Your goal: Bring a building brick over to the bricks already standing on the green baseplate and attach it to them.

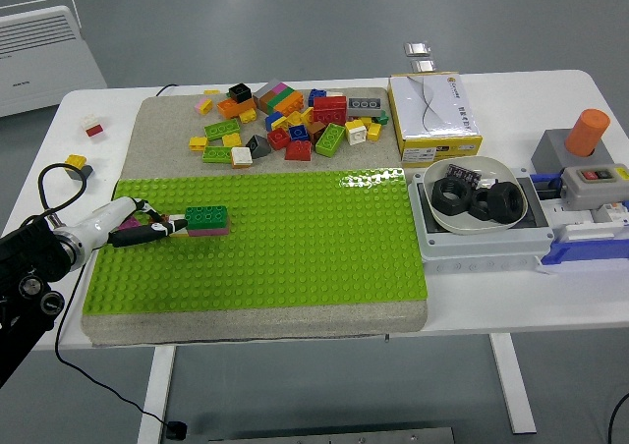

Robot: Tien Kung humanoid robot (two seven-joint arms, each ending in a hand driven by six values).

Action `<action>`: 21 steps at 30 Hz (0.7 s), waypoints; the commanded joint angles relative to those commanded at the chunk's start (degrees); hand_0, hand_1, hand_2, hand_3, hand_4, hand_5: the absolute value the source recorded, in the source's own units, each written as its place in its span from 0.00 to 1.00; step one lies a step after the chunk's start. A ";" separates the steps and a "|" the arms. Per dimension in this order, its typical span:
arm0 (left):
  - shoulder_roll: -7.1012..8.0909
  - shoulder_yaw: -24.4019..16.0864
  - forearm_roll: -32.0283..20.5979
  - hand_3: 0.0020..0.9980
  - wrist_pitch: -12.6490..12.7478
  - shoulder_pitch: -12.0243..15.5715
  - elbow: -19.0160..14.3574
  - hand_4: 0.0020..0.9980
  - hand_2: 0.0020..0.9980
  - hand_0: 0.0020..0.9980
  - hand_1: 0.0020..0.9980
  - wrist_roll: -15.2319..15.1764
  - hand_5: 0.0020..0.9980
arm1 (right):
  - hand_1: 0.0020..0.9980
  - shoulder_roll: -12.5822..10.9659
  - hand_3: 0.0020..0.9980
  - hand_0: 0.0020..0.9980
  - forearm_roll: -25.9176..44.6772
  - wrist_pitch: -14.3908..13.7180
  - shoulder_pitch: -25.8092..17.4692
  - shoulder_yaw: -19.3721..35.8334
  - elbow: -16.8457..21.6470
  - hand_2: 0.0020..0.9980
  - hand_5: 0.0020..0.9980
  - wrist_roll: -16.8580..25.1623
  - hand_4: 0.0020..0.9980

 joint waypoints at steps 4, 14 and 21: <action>0.14 -0.12 0.22 0.70 -0.07 0.07 -0.04 0.95 1.00 1.00 1.00 0.03 0.92 | 0.72 0.01 0.79 0.71 0.06 0.00 0.04 -0.05 0.00 0.77 1.00 0.00 0.85; 0.69 -0.08 0.37 0.70 -0.38 -0.08 -0.91 0.95 1.00 1.00 1.00 0.14 0.90 | 0.72 0.02 0.79 0.71 0.05 -0.01 0.16 0.03 0.00 0.77 1.00 -0.01 0.85; 0.84 0.00 0.05 0.69 -0.47 0.07 -0.95 0.95 1.00 1.00 1.00 0.10 0.89 | 0.72 0.02 0.79 0.71 -0.02 0.01 0.20 0.21 0.00 0.77 1.00 0.01 0.86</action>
